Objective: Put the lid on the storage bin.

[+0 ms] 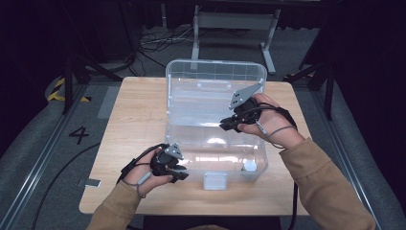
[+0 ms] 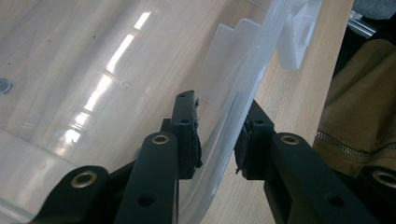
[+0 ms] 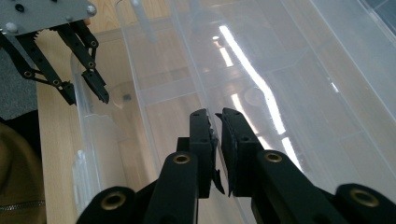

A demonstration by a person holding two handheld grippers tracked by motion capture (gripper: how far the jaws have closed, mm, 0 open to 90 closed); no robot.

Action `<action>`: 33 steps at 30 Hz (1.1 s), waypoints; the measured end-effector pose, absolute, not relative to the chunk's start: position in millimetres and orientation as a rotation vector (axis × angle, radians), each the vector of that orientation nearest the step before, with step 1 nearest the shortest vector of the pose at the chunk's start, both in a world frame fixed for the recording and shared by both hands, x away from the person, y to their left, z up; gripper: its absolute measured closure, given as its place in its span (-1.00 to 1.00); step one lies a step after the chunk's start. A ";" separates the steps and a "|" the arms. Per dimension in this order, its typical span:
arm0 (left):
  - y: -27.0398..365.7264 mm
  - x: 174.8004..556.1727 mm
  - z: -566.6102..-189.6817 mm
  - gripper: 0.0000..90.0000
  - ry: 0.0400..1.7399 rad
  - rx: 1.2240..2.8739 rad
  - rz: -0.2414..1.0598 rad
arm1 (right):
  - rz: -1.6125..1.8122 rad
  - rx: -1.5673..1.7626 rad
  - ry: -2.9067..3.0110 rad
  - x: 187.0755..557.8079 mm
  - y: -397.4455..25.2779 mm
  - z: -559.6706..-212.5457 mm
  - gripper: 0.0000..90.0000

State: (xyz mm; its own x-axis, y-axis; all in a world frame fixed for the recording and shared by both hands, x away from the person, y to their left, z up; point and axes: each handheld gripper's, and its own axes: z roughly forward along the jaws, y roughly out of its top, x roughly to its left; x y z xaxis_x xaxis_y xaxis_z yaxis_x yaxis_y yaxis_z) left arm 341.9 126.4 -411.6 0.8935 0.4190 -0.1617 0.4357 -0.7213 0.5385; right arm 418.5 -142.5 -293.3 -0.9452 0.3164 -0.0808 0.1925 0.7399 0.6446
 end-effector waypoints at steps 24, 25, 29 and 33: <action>126.7 341.9 -411.7 0.59 0.613 2.465 -0.044 | 0.946 0.339 2.819 411.5 -141.0 -293.1 0.89; 126.7 341.9 -411.7 0.59 0.613 2.465 -0.044 | 0.942 0.334 2.820 411.1 -140.9 -293.1 0.89; 126.7 341.9 -411.7 0.58 0.614 2.465 -0.045 | 0.938 0.334 2.824 410.2 -140.9 -293.3 0.89; 126.7 341.9 -411.7 0.58 0.614 2.465 -0.044 | 0.941 0.350 2.838 409.3 -141.1 -293.8 0.89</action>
State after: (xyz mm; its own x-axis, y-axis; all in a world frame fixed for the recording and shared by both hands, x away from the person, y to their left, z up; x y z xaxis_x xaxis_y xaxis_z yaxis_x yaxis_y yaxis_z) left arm 341.9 126.7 -411.7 0.8928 0.4183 -0.1674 0.4379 -0.7184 0.5405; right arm 409.3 -141.1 -293.8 -0.9645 0.2593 -0.0508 0.1775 0.7784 0.6022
